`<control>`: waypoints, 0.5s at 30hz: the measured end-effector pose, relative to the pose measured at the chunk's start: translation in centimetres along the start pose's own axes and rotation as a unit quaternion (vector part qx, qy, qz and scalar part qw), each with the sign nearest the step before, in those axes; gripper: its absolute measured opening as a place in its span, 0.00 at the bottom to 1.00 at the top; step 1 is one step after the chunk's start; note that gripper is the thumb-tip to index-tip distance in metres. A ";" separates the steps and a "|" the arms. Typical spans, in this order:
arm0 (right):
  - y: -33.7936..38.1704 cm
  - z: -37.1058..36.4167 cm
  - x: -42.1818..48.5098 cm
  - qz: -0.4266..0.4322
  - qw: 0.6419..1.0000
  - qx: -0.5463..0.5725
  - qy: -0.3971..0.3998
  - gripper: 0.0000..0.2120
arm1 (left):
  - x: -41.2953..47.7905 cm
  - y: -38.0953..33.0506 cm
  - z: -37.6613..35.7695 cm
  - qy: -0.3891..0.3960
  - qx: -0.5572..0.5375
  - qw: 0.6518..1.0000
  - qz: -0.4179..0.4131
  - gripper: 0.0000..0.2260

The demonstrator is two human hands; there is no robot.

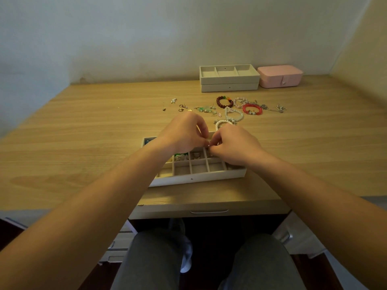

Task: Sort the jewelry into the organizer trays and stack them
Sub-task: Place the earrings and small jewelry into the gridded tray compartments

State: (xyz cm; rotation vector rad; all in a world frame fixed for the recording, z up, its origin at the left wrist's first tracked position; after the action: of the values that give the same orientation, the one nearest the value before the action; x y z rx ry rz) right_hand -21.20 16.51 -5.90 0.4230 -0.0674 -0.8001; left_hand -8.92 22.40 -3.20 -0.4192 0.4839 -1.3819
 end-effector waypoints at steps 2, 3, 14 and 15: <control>0.0 0.1 0.0 -0.004 1.000 0.007 0.011 0.05 | 0.0 0.2 0.0 -0.001 0.005 1.000 0.002 0.06; 0.0 0.3 0.0 -0.006 1.000 0.013 0.018 0.06 | 0.0 0.2 0.0 0.000 0.006 1.000 0.003 0.06; 0.6 0.2 -0.1 -0.060 0.998 -0.018 -0.021 0.04 | 0.4 0.4 -0.2 -0.013 0.042 0.999 -0.015 0.06; 0.6 0.2 -0.1 -0.061 0.998 -0.019 -0.026 0.04 | 0.5 0.4 -0.2 -0.015 0.045 0.999 -0.017 0.06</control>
State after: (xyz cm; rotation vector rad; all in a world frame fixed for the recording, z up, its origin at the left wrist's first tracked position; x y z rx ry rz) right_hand -20.90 16.90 -5.51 0.3731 -0.0760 -0.9316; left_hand -8.68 21.98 -3.63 -0.3760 0.3908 -1.4220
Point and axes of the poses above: each hand's wrist, its own x-axis towards the middle knuckle, its own z-axis out of the back of the hand, y = z × x, the point moved 4 cm from there along x, towards the middle knuckle, and after that the axes turned 11 degrees about y, right-handed, at the moved point
